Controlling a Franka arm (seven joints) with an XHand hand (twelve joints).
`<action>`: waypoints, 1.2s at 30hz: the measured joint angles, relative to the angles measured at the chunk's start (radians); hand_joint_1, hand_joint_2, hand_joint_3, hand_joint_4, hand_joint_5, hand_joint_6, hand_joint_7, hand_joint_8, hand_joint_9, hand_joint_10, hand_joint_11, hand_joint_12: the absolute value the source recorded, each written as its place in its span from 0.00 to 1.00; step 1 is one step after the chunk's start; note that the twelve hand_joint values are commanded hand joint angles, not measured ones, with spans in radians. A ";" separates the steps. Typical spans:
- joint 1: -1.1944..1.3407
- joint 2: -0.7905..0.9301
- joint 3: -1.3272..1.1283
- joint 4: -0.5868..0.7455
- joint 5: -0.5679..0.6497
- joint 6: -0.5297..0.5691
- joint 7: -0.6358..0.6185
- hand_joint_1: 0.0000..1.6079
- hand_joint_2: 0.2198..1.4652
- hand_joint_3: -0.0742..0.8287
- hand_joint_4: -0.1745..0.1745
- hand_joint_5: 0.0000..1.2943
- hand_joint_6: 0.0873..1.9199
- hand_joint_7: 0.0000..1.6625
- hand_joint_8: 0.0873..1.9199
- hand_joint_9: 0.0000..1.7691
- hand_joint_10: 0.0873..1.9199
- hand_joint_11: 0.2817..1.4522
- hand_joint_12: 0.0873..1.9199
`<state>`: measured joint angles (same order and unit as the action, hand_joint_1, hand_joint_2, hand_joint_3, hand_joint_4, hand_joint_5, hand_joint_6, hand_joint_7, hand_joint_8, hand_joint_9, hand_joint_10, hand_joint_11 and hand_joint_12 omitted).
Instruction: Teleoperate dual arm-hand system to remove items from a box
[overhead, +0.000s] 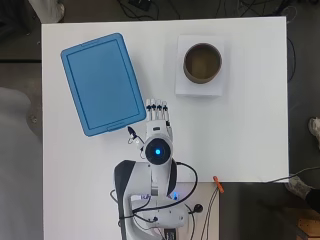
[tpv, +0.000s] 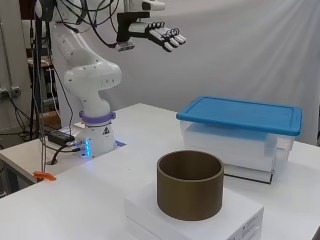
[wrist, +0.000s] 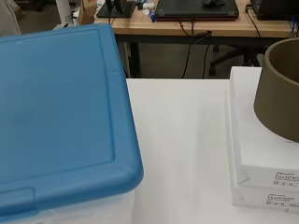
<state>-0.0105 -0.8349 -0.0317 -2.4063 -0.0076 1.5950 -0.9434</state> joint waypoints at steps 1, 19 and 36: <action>-0.008 -0.052 -0.015 -0.042 -0.001 0.010 -0.020 0.00 0.64 0.10 0.46 0.16 0.00 0.13 0.00 0.15 0.00 0.11 0.00; 0.053 0.185 0.002 -0.167 0.086 0.328 -0.276 0.07 0.63 0.07 0.41 0.14 0.00 0.12 0.00 0.15 0.00 0.11 0.00; 0.122 0.079 0.278 -0.559 -0.058 0.827 -0.124 0.31 0.57 0.09 0.39 0.08 0.00 0.01 0.00 0.07 0.00 0.04 0.00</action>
<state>0.1115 -0.7556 0.2462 -2.9656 -0.0657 2.4224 -1.0679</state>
